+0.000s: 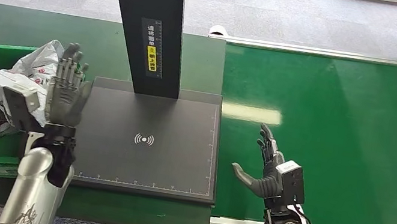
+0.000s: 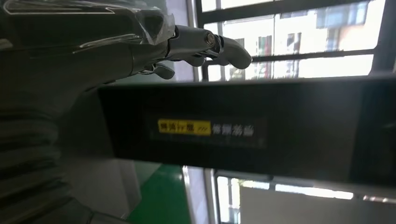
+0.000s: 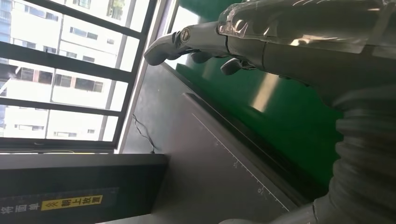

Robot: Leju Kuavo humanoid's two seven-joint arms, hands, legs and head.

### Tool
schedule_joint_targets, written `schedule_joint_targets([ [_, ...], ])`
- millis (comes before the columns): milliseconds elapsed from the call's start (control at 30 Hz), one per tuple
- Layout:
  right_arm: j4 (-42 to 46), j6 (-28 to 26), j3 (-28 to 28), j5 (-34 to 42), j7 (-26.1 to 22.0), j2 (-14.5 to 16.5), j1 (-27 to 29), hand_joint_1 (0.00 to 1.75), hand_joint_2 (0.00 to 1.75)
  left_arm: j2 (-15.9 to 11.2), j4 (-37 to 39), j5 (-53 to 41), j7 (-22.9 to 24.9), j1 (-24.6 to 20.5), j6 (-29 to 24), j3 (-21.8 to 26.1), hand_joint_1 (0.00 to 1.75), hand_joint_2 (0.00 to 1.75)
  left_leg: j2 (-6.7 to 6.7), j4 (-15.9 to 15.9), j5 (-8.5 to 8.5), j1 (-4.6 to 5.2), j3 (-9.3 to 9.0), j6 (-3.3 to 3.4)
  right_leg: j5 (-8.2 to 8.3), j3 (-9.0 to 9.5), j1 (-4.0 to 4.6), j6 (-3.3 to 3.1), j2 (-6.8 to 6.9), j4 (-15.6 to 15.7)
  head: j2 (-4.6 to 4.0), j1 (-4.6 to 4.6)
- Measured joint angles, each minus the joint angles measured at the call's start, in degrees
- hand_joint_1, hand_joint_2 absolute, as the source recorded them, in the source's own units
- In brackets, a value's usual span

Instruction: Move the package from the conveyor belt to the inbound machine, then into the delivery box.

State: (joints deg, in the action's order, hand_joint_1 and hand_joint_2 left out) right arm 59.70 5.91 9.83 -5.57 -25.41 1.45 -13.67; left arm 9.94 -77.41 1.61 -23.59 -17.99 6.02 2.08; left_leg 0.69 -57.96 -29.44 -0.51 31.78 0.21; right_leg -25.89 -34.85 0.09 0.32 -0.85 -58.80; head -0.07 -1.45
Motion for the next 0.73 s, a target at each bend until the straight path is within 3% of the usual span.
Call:
schedule_joint_targets([
  [133, 0.33, 0.01, 0.36, 0.94, 1.73, -0.03, -0.43, 0.0, 1.75, -0.64, 8.26, -0.06, 1.74, -0.98, 0.13, -7.98, 0.0, 1.75, 0.0, 0.0, -0.01, 0.01, 0.02, 0.0, 0.0, -0.02, 0.01, 0.0, 0.0, 0.0, 0.0, -0.01],
  [267, 0.19, 0.01, 1.25, 1.22, 2.54, 0.08, -1.61, 0.0, 1.75, -0.91, 14.44, -0.77, 2.97, -1.98, -1.08, -13.11, 0.0, 0.0, -0.01, 0.01, 0.0, 0.0, 0.02, 0.0, 0.0, -0.01, 0.02, -0.01, -0.02, -0.02, 0.0, -0.01],
  [500, -3.77, -0.26, 3.17, 0.62, 3.21, 2.62, -5.97, 0.0, 1.75, -1.96, 14.42, -3.04, 10.31, -2.62, -6.41, -17.88, 0.0, 0.0, 0.02, 0.01, 0.03, -0.02, 0.0, -0.03, 0.01, -0.01, 0.05, -0.02, 0.0, -0.07, 0.0, -0.02],
  [733, -6.13, -0.49, 3.94, 0.36, 3.22, 3.97, -7.35, 0.0, 1.75, -2.32, 12.65, -3.24, 11.48, -2.68, -6.79, -19.48, 0.0, 0.0, 0.03, 0.01, 0.03, -0.03, 0.05, -0.02, 0.0, -0.02, 0.03, -0.01, 0.01, -0.07, 0.0, -0.01],
])
